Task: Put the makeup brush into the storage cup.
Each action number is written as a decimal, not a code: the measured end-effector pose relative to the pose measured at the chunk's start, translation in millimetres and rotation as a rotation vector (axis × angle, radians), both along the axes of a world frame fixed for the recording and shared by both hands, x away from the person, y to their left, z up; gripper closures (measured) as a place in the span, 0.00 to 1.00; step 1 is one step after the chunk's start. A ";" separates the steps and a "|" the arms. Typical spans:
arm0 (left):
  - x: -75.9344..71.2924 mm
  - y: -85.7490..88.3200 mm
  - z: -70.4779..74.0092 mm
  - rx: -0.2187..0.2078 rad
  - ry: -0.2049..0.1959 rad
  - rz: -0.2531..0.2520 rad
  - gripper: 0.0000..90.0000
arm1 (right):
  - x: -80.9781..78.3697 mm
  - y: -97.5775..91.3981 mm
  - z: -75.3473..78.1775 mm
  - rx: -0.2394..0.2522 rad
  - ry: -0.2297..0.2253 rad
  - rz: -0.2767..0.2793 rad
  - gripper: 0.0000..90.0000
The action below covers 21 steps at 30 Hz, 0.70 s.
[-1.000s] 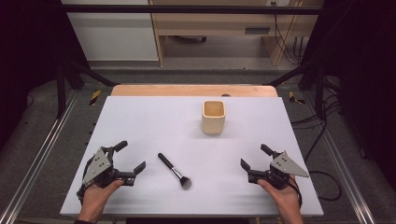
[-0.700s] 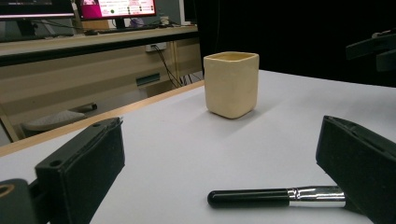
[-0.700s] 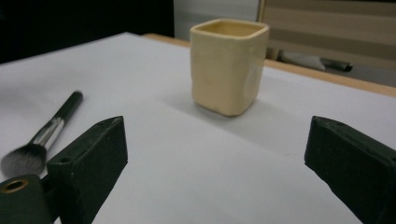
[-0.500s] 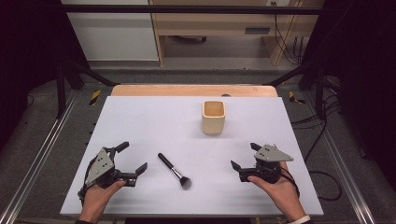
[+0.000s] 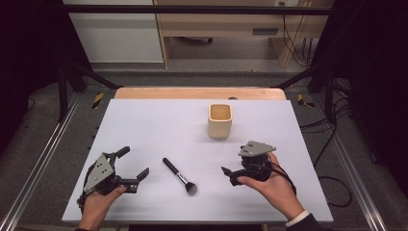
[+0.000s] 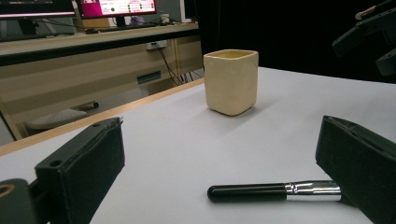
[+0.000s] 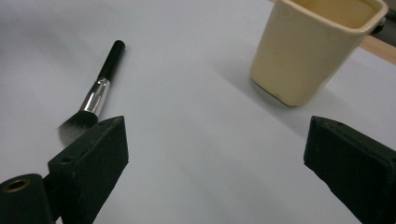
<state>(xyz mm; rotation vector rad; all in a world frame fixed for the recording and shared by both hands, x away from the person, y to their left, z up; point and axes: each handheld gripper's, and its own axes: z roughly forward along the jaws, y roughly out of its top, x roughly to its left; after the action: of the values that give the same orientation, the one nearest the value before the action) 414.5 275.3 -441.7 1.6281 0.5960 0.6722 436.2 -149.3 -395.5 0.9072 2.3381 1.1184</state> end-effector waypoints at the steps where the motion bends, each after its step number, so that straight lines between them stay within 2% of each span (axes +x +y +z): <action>1: 0.0 0.0 0.0 0.000 0.000 0.000 0.01 | 0.0 0.0 0.0 0.000 0.000 0.000 0.08; 2: -0.2 0.2 0.2 -0.003 -0.001 0.000 0.01 | 1.8 5.5 1.1 -0.031 0.007 0.005 0.07; 3: -0.3 0.3 0.3 -0.003 -0.001 0.000 0.01 | 2.8 7.9 1.6 -0.040 0.019 0.013 0.07; 9: -0.6 3.1 1.1 -0.014 -0.002 0.012 0.01 | 6.6 23.1 5.4 -0.062 0.031 0.028 0.07; 12: -0.4 5.0 1.4 -0.021 -0.002 0.018 0.01 | 8.2 31.3 7.4 -0.095 0.034 0.041 0.08; 21: 0.0 6.9 1.5 -0.025 0.000 0.023 0.01 | 11.4 51.1 8.8 -0.121 0.051 0.068 0.10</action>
<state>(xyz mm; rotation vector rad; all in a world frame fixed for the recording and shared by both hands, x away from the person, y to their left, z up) 414.5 282.2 -440.2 1.6000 0.6217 0.6792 447.6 -98.2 -386.7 0.8281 2.4650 0.9781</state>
